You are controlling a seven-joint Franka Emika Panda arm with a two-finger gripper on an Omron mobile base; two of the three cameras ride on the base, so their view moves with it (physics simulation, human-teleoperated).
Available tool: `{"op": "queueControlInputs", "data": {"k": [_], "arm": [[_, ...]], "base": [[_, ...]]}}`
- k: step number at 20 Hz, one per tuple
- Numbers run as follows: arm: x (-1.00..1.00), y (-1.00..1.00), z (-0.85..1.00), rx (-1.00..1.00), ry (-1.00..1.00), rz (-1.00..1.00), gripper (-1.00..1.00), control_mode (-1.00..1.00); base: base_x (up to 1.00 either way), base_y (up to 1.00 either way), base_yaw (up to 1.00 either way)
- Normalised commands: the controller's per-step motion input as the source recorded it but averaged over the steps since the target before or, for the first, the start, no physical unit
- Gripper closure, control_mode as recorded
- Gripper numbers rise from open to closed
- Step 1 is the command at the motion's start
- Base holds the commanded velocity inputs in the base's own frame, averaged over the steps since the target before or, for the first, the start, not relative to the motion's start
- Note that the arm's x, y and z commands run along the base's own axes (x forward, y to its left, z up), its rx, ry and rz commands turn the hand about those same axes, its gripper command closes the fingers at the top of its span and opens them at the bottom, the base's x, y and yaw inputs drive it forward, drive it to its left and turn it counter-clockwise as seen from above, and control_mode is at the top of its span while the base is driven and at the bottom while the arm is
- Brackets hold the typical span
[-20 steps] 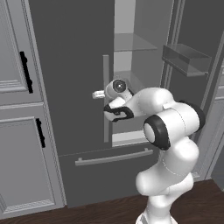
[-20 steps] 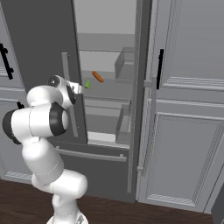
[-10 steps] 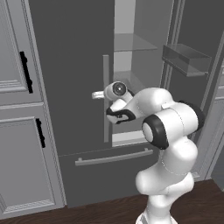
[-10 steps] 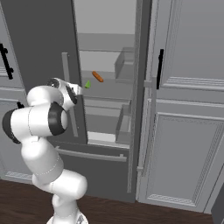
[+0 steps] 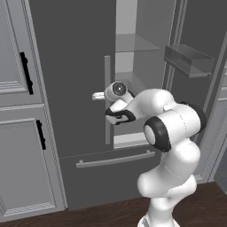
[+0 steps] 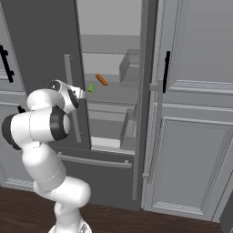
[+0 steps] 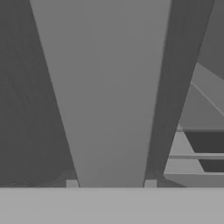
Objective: Grab a lemon wedge from the fridge and one ice cube from the ice bowl, and put them in the glass of lemonade.
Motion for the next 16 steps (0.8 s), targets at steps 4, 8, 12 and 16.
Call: {"op": "queueControlInputs", "data": {"k": [4,8,12,16], "arm": [[-0.11,0.39,0.23,0.00,0.00,0.01,1.00,-1.00],[-0.43,0.69,0.33,0.00,0.01,0.02,1.00,-1.00],[-0.61,0.71,0.47,0.00,0.06,0.02,1.00,-1.00],[-0.78,0.68,0.52,0.00,0.09,0.03,1.00,-1.00]], "base": [[0.00,0.00,0.00],[0.00,0.00,0.00],[0.00,0.00,0.00],[0.00,0.00,0.00]]}}
